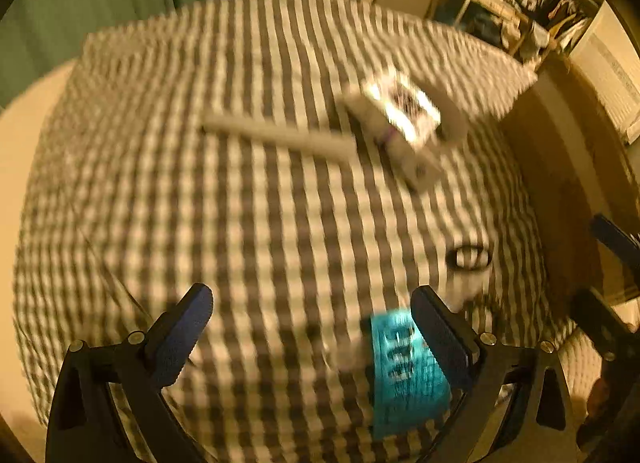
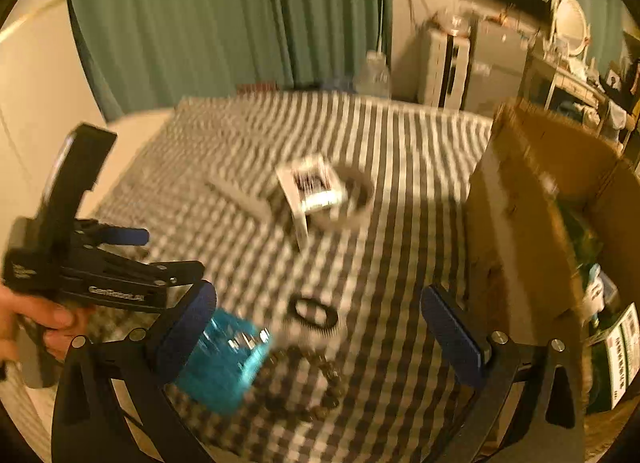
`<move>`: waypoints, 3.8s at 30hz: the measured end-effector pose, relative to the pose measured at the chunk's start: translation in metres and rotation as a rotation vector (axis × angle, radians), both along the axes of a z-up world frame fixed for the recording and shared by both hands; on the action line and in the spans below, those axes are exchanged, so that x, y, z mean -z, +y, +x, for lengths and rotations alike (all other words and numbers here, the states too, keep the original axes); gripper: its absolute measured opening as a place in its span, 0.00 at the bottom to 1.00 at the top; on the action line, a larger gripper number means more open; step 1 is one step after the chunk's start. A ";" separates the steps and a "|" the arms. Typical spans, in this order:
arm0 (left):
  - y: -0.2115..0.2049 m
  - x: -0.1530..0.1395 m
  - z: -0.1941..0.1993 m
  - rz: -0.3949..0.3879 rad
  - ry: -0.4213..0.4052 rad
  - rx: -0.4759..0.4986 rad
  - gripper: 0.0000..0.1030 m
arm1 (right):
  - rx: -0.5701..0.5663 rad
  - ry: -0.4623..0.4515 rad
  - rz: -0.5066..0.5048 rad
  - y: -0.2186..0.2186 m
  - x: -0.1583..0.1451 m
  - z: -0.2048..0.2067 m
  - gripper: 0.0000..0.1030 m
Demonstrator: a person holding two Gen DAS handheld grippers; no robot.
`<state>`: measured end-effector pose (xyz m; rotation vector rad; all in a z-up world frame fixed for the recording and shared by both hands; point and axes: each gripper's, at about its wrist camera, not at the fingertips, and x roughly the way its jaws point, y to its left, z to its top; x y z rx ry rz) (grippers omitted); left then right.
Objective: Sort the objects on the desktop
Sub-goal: 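Grasp the blue blister pack with left tool while right tool grasps the bead bracelet, then carry the blister pack with left tool while right tool carries the bracelet to box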
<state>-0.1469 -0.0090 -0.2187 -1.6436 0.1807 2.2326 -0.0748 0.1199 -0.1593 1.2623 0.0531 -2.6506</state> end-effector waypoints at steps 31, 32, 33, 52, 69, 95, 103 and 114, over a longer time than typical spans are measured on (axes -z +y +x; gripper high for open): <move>0.046 0.009 0.099 0.071 -0.097 0.256 0.18 | -0.017 -0.359 0.071 0.009 0.077 -0.002 0.12; 0.046 0.006 0.102 0.072 -0.087 0.257 0.16 | -0.013 -0.333 0.065 0.010 0.071 0.000 0.12; 0.045 0.001 0.105 0.078 -0.076 0.261 0.13 | -0.007 -0.308 0.059 0.011 0.064 0.003 0.12; 0.019 -0.091 0.077 0.124 0.231 0.120 0.07 | 0.004 0.109 -0.052 0.001 -0.067 0.030 0.11; 0.012 -0.215 0.143 0.157 0.589 0.042 0.07 | 0.023 0.377 -0.140 0.040 -0.165 0.104 0.11; 0.164 -0.266 0.195 0.255 0.619 0.207 0.07 | 0.181 0.530 -0.123 0.174 -0.223 0.176 0.11; 0.219 -0.242 0.180 0.250 0.569 0.262 0.07 | 0.244 0.489 -0.137 0.211 -0.206 0.166 0.11; 0.270 -0.190 0.142 0.233 0.469 0.288 0.07 | 0.286 0.369 -0.170 0.243 -0.159 0.127 0.11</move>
